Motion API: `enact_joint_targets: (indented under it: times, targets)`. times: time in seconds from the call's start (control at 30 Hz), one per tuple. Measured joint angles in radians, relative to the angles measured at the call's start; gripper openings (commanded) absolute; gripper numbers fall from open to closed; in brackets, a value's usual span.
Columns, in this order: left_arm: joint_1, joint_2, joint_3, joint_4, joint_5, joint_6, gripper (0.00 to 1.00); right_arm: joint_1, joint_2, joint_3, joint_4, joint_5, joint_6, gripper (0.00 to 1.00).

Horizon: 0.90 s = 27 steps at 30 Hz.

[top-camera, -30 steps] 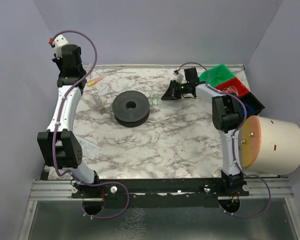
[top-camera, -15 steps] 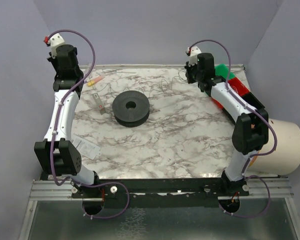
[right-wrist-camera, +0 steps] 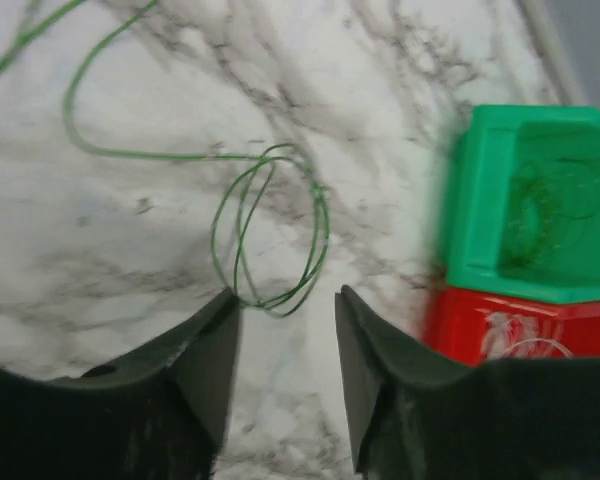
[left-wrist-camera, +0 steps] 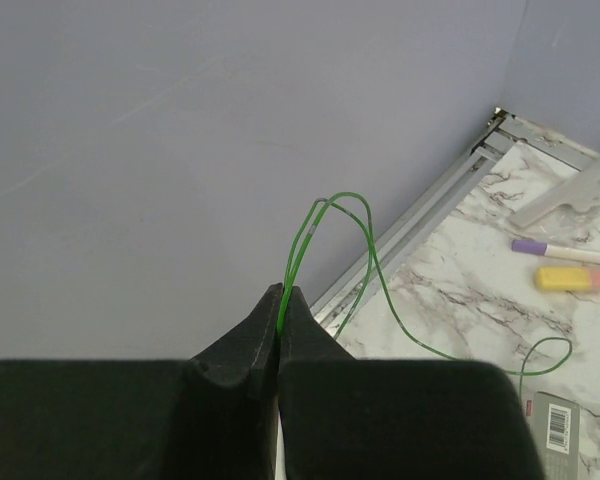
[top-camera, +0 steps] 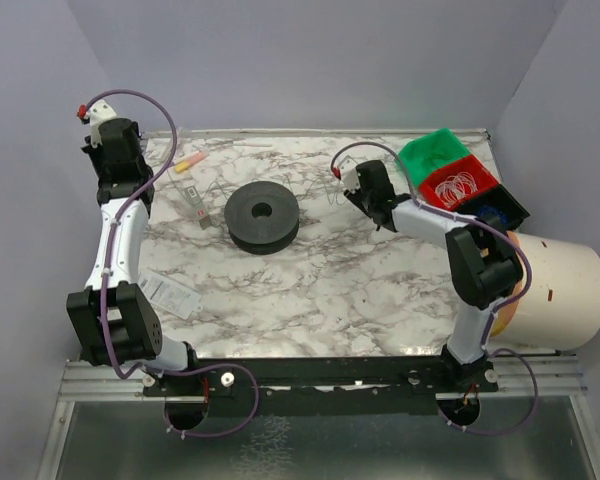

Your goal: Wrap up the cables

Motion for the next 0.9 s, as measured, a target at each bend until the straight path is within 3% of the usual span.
enact_joint_targets:
  times: [0.13, 0.33, 0.5, 0.7, 0.9]
  targets:
    - [0.011, -0.023, -0.017, 0.006, 0.023, -0.003, 0.0, -0.016, -0.093, 0.04, -0.176, -0.253, 0.06, 0.69]
    - [0.01, -0.03, -0.026, 0.006, 0.056, -0.024, 0.0, -0.027, -0.148, 0.115, -0.307, -0.518, 0.123, 0.7]
    - [0.01, -0.03, -0.043, 0.005, 0.077, -0.043, 0.0, -0.167, -0.148, 0.151, -0.385, -0.683, 0.2, 0.68]
    - [0.01, -0.03, -0.056, 0.003, 0.094, -0.066, 0.0, -0.368, -0.148, 0.143, -0.391, -0.787, 0.264, 0.65]
    - [0.01, -0.03, -0.058, 0.002, 0.106, -0.081, 0.0, -0.362, -0.116, 0.096, -0.372, -0.799, 0.282, 0.63]
